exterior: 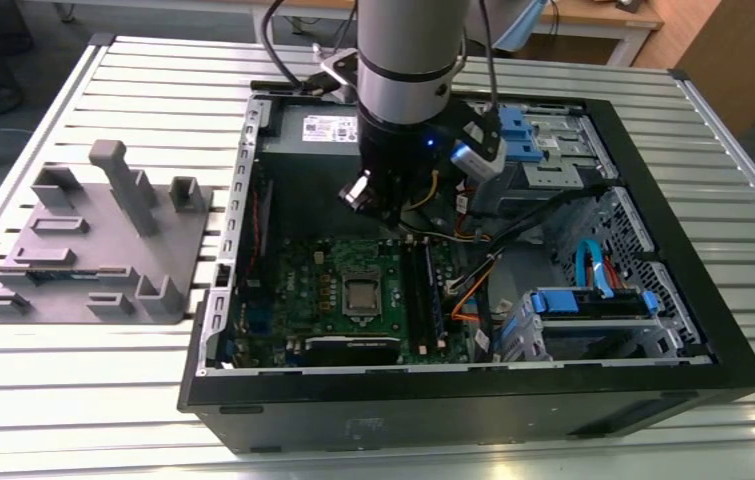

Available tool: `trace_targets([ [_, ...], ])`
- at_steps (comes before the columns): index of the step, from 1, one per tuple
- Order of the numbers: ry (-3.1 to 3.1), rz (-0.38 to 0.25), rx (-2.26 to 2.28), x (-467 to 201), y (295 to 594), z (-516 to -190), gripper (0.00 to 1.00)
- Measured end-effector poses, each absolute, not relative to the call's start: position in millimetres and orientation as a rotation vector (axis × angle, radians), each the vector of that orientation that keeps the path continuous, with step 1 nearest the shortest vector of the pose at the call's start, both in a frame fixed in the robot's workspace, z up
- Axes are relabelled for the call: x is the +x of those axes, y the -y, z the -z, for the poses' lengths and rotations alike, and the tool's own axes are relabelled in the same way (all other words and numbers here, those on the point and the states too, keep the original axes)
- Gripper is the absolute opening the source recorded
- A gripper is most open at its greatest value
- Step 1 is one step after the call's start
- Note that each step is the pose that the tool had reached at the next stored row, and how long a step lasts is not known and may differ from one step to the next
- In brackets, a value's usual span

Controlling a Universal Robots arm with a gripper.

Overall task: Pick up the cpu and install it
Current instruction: 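Install the first cpu locking lever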

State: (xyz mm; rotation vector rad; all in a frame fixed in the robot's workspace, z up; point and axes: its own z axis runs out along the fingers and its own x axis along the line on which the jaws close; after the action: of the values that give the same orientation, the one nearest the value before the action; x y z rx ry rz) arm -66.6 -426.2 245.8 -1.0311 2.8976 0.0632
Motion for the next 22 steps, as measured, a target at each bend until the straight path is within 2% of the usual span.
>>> trace_targets([
  [11,-2.899,-0.06,-1.029,-66.9,426.4,-240.9,0.11],
  [22,-2.908,-0.021,-1.031,-68.6,428.1,-240.5,0.11],
])
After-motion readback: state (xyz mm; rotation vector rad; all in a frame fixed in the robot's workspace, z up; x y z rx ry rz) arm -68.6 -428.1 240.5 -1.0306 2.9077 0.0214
